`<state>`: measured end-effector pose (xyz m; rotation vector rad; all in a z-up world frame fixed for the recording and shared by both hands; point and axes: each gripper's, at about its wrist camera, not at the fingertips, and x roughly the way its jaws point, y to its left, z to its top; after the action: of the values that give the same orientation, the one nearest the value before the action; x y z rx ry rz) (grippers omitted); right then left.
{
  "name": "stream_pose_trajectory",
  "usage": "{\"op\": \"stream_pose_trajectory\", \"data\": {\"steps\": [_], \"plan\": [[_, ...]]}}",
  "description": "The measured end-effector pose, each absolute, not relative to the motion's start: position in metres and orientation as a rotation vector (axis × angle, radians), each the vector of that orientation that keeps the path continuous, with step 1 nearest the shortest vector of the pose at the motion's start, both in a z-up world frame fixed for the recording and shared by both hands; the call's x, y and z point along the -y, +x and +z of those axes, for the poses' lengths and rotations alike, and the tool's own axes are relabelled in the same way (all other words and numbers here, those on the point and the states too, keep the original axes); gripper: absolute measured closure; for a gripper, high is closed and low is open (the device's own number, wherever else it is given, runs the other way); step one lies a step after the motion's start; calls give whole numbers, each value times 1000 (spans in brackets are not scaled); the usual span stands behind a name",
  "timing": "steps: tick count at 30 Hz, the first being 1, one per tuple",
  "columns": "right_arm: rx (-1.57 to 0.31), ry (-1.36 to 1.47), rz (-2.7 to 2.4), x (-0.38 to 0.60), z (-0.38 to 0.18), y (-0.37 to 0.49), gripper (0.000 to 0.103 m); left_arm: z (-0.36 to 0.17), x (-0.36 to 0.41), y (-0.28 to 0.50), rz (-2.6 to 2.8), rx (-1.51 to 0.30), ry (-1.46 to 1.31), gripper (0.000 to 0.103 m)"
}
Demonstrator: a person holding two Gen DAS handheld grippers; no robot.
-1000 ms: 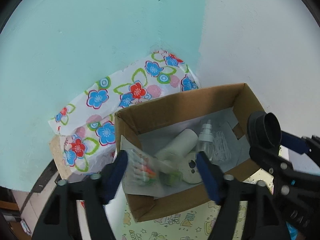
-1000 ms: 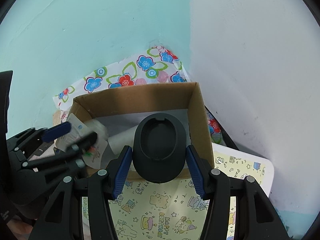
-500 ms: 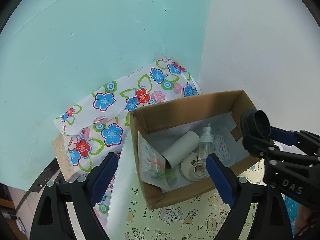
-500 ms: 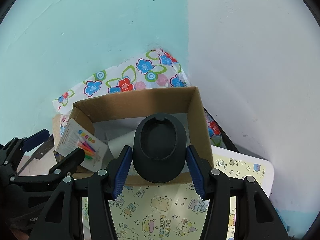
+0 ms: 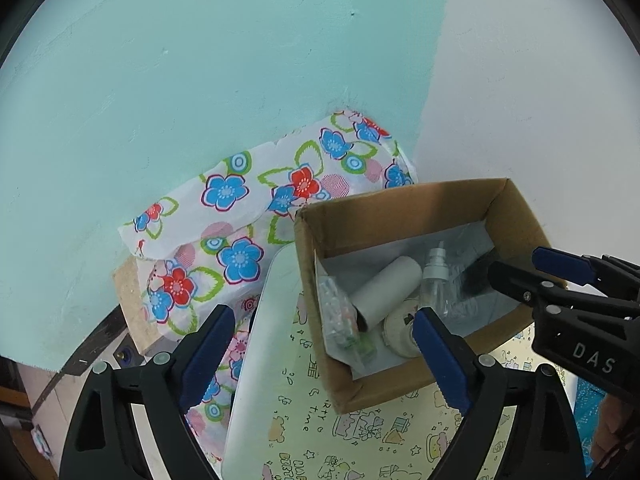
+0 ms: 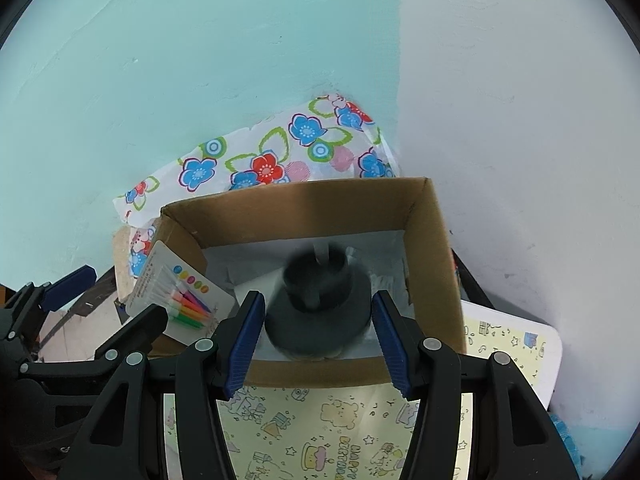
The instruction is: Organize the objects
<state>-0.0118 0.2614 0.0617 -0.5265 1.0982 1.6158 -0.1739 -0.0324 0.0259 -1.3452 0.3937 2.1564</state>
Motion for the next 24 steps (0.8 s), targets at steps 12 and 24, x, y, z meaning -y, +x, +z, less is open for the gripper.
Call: {"op": "stream_pose_trajectory", "data": {"steps": [12, 24], "plan": [[-970, -634, 1540, -263, 65, -27, 18, 22, 27, -167, 2137, -446, -1350, 9], [-1033, -583, 1554, -250, 69, -8, 18, 26, 24, -166, 2108, -411, -1383, 5]]}}
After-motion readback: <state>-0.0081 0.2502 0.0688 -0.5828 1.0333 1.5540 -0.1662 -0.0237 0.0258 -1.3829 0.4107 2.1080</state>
